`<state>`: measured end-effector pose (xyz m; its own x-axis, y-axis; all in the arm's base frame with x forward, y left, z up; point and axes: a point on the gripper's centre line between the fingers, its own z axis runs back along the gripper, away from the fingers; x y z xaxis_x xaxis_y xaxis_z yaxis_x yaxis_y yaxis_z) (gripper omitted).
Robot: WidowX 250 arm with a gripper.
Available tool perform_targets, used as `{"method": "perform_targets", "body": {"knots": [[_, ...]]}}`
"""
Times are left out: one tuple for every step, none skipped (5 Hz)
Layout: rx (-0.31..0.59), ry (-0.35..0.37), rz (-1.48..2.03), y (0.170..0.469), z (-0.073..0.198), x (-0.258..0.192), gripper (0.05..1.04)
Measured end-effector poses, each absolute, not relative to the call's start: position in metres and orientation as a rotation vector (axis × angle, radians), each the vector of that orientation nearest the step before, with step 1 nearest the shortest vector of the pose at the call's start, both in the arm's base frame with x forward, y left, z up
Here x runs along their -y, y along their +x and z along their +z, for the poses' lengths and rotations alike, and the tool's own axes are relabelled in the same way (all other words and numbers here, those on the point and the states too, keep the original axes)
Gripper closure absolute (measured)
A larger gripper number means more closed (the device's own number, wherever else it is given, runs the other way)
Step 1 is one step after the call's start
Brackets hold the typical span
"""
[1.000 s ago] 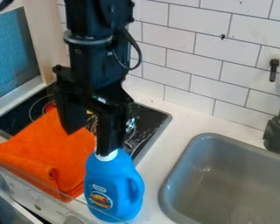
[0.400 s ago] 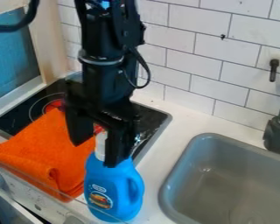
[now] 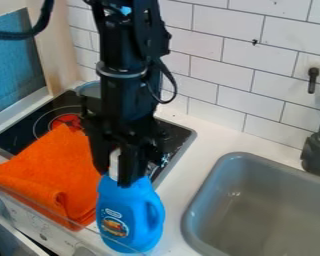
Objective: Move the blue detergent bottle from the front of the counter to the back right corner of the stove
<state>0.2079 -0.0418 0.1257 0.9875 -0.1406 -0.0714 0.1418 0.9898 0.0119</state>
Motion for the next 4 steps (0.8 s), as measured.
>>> {"method": "perform_targets", "body": {"knots": [[-0.103, -0.009, -0.163, 0.208, 0.126, 0.046, 0.594], [-0.112, -0.008, -0.168, 0.209, 0.140, 0.047, 0.594], [-0.004, 0.002, -0.220, 0.233, 0.169, 0.048, 0.594], [0.073, 0.028, -0.295, 0.260, 0.185, 0.048, 0.594]]}}
